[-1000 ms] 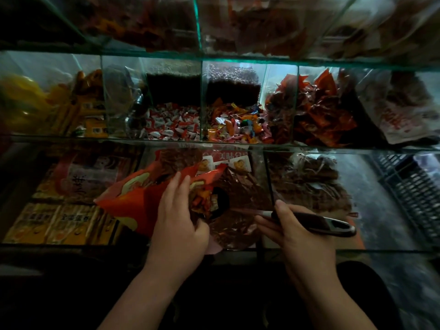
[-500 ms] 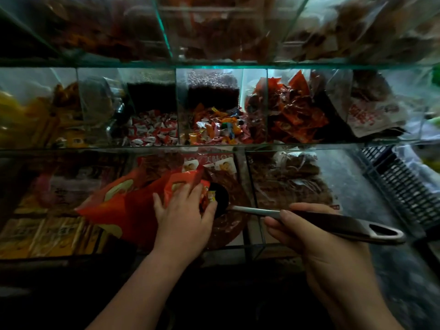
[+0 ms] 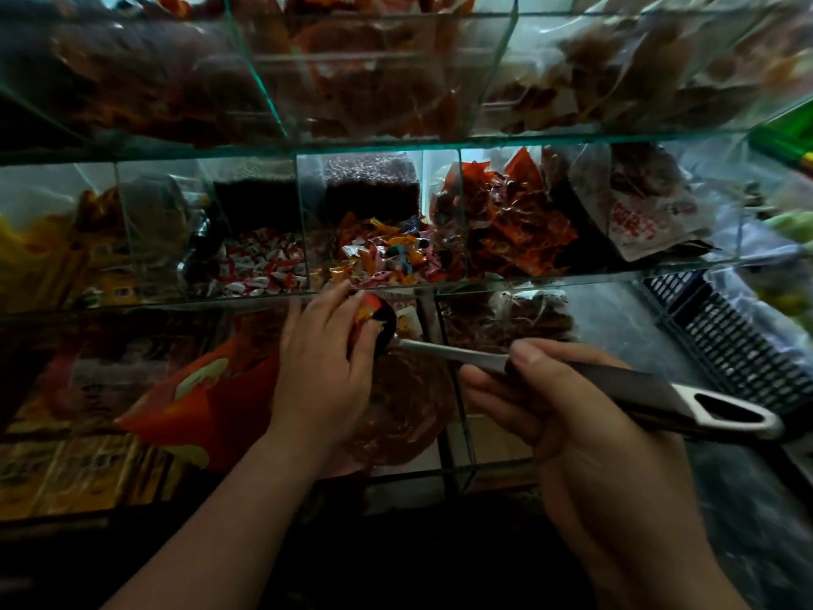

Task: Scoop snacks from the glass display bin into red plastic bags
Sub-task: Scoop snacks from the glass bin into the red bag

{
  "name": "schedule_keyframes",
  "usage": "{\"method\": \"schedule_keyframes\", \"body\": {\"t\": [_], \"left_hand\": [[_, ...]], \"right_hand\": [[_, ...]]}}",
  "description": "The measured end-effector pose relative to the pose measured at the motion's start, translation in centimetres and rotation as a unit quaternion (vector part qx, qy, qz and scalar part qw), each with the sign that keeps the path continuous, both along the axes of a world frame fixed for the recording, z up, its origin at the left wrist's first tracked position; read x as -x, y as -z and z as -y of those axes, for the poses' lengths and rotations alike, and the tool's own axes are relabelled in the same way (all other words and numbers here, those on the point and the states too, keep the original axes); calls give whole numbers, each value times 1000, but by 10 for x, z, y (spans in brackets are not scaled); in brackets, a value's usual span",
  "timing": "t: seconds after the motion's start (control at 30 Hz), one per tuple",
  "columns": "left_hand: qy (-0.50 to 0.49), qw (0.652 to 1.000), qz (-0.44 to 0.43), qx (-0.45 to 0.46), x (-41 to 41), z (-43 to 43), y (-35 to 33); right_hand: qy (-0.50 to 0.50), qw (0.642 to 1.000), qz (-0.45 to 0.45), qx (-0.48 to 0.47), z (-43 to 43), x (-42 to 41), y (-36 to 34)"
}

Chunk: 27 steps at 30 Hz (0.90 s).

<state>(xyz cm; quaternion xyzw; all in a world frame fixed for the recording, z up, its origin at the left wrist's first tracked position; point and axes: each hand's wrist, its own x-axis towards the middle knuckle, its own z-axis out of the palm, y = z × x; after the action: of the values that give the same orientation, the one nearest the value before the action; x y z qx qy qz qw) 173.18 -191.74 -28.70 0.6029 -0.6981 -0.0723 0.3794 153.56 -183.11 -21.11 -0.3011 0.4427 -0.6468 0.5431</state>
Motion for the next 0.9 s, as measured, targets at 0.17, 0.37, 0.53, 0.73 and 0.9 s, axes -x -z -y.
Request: {"method": "schedule_keyframes", "body": {"t": [0.17, 0.37, 0.53, 0.73, 0.9], "left_hand": [[23, 999, -33, -24, 2, 50, -27], [-34, 983, -179, -38, -11, 68, -35], [-91, 979, -167, -72, -25, 51, -18], [-74, 979, -146, -119, -36, 40, -7], [-74, 979, -149, -121, -36, 39, -8]], "right_hand": [[16, 999, 35, 8, 36, 0, -9], [59, 997, 50, 21, 90, -6, -15], [46, 975, -205, 70, 152, -47, -3], [-65, 776, -560, 283, 180, -63, 31], [-97, 752, -579, 299, 148, -54, 40]]}}
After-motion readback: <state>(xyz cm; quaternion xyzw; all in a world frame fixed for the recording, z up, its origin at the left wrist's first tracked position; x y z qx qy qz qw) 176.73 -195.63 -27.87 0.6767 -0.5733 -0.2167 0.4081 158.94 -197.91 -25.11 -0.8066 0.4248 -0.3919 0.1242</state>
